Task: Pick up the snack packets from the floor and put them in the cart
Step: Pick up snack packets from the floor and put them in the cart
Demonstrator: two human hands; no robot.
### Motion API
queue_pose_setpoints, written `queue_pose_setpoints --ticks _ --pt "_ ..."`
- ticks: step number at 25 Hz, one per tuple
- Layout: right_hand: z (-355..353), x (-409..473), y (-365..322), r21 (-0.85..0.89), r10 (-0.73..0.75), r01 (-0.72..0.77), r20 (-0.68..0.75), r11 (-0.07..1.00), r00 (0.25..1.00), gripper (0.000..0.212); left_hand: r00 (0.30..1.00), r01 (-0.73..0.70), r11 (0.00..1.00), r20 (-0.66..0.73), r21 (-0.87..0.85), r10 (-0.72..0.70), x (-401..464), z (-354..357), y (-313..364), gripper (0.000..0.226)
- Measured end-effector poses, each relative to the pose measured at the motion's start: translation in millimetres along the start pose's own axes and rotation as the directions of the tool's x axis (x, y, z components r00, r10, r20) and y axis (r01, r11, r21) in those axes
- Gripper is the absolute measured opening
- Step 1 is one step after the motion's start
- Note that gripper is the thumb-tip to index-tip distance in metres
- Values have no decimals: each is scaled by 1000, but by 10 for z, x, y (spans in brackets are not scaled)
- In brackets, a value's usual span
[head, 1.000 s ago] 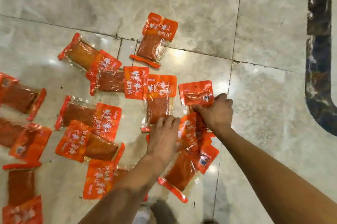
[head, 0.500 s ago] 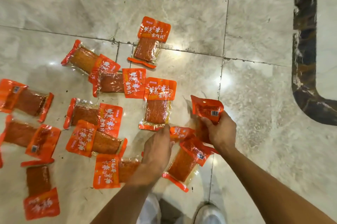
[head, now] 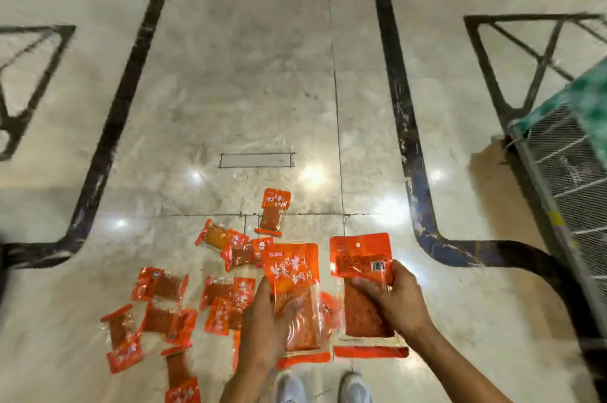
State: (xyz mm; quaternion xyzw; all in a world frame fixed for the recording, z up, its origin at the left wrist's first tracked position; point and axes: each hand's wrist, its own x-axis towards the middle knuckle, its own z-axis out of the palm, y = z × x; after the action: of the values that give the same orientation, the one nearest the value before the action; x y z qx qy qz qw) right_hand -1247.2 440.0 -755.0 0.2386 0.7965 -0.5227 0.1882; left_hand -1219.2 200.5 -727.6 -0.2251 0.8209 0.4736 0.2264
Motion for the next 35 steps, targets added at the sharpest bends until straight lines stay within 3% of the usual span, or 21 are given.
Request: queue_pose_setpoints --ticks 4,6,7,10,14,20,24,30,35 --pt "-942 -1058 -1800 79 -142 143 -18 987 990 44 990 -135 991 -53 -14 134 -1087 -998 1515 44" --pt "-1088 -1211 -2168 147 -236 232 5 962 972 55 982 -171 983 -90 -72 164 -1254 -1199 1877 40" --pt "-1250 -1505 -2481 131 -272 272 -21 953 962 59 963 -256 961 -116 -100 245 -1509 -1410 2183 44" --pt "-1541 -2503 -3097 175 -340 344 -54 923 939 61 938 -346 932 -66 -110 340 -2317 -1921 2786 58" --pt "-1792 -3622 -3407 286 -349 395 -199 873 916 42 881 -467 879 34 -93 472 -3008 -2346 3155 70" --pt "-2121 -4865 -2990 364 -260 447 -459 817 850 28 758 -608 790 238 -82 608 -3802 -2260 3344 66" --pt "-2412 -5687 -2380 377 -160 458 -606 805 779 38 653 -649 747 402 -141 642 -4556 -1808 3340 53" --pt "-2674 -6894 -1083 440 21 447 -731 779 682 39 527 -675 724 592 -146 610 -5690 -807 2955 54" --pt "-2842 -8186 26 481 201 451 -819 752 538 38 381 -693 704 750 -155 541 -6802 194 2415 50"
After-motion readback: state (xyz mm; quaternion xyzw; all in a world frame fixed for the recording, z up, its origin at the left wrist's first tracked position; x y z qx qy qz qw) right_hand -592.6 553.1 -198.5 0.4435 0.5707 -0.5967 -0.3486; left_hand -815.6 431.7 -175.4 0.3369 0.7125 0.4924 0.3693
